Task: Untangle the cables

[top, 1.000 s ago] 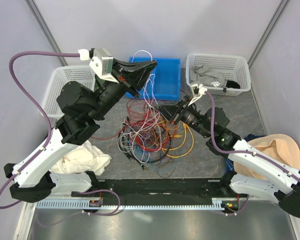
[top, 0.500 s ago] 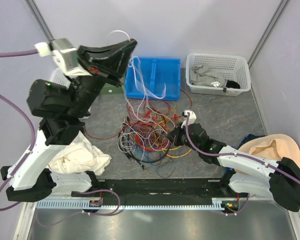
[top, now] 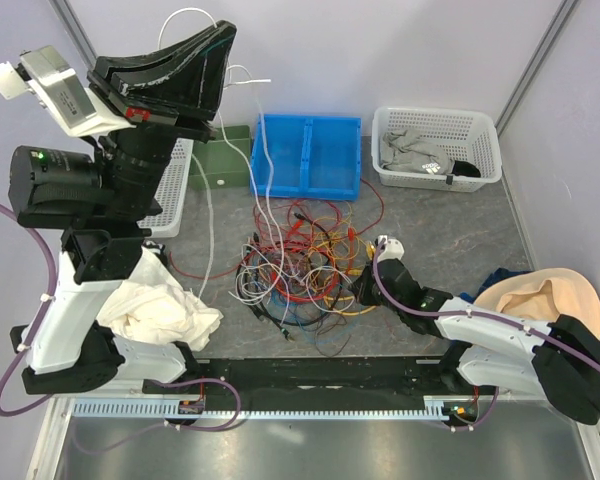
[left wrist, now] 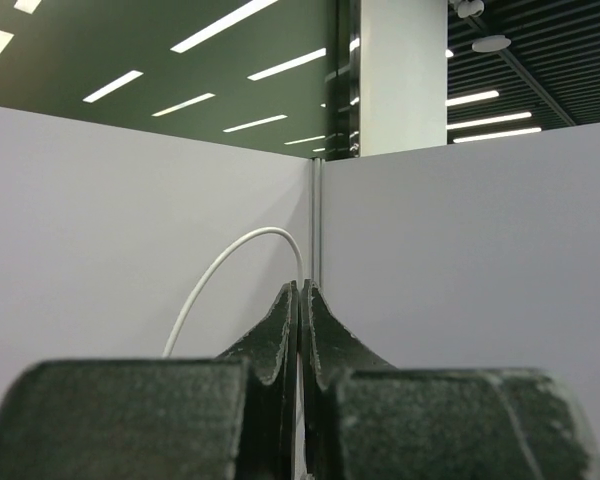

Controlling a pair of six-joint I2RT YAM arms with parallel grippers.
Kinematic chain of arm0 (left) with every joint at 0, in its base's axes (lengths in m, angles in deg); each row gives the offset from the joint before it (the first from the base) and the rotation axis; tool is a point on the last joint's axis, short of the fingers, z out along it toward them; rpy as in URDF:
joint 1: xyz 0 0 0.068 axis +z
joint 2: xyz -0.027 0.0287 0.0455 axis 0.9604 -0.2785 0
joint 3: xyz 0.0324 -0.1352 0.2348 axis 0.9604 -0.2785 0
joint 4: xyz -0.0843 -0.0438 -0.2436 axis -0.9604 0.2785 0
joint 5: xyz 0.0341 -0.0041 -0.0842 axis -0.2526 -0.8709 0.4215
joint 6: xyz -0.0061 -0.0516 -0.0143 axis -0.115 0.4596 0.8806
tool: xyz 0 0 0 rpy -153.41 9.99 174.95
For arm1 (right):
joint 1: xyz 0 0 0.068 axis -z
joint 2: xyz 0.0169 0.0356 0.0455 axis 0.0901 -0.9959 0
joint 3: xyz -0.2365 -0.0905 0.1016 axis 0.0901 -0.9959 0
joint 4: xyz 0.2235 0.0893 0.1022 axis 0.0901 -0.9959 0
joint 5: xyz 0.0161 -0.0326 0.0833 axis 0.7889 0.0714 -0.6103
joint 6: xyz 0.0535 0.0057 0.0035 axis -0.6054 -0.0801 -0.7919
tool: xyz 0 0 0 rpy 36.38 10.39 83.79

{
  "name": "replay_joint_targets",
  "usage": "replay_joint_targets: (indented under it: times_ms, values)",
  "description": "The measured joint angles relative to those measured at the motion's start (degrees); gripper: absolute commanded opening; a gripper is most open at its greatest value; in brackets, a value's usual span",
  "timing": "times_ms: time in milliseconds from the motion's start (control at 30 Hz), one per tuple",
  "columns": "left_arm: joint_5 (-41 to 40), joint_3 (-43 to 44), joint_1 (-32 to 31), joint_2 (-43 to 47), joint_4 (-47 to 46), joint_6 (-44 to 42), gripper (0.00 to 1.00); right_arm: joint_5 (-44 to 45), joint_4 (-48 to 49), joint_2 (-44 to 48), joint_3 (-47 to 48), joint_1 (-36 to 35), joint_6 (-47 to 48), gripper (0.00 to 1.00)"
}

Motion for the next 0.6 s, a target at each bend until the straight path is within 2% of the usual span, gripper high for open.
replay_joint_targets:
  times_ms: [267, 567, 600]
  values:
    - [0.1, 4.9, 0.0, -3.6, 0.9, -1.3, 0.02, 2.6, -5.9, -1.0, -0.2, 0.8, -0.8, 0.0]
    - [0.1, 6.7, 0.0, -4.0, 1.0, -2.3, 0.02, 3.3, -5.5, 0.7, -5.0, 0.9, -4.6, 0.0]
    - [0.1, 6.7, 0.0, -4.0, 1.0, -2.3, 0.02, 3.3, -5.9, 1.5, -5.3, 0.9, -4.7, 0.12]
